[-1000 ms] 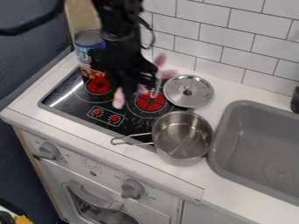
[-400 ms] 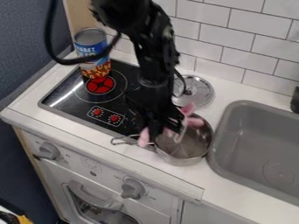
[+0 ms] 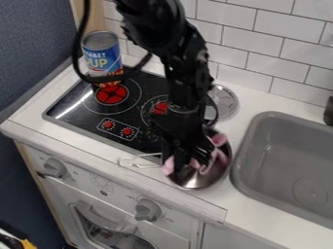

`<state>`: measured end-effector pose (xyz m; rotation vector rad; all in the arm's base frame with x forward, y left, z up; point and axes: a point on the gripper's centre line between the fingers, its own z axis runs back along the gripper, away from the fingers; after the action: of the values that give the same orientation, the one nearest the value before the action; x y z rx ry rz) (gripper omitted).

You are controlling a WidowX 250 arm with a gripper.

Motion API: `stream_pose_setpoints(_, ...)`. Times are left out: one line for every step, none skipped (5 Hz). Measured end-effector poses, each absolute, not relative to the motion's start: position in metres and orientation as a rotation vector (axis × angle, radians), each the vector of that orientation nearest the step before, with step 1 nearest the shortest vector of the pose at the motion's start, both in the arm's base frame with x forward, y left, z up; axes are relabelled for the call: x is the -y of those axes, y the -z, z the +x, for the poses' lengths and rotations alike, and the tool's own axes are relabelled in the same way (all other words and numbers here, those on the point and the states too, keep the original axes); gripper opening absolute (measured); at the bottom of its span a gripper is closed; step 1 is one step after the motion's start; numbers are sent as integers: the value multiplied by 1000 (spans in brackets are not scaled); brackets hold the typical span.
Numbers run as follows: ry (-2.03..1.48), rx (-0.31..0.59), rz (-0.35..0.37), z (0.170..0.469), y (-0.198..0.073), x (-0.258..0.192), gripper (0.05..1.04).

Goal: The pig rabbit was carried and put inside the pot.

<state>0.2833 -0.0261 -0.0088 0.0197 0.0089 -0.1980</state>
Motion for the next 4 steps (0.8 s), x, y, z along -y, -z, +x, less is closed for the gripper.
stream_pose_setpoints(205,-15,22,286,12,27,195)
stream_pose_setpoints(206,-23,43,287,10,27,448)
stream_pose_setpoints(198,-27,47,287,11,27,770)
stream_pose_setpoints(188,-47,51,284,10,26,999)
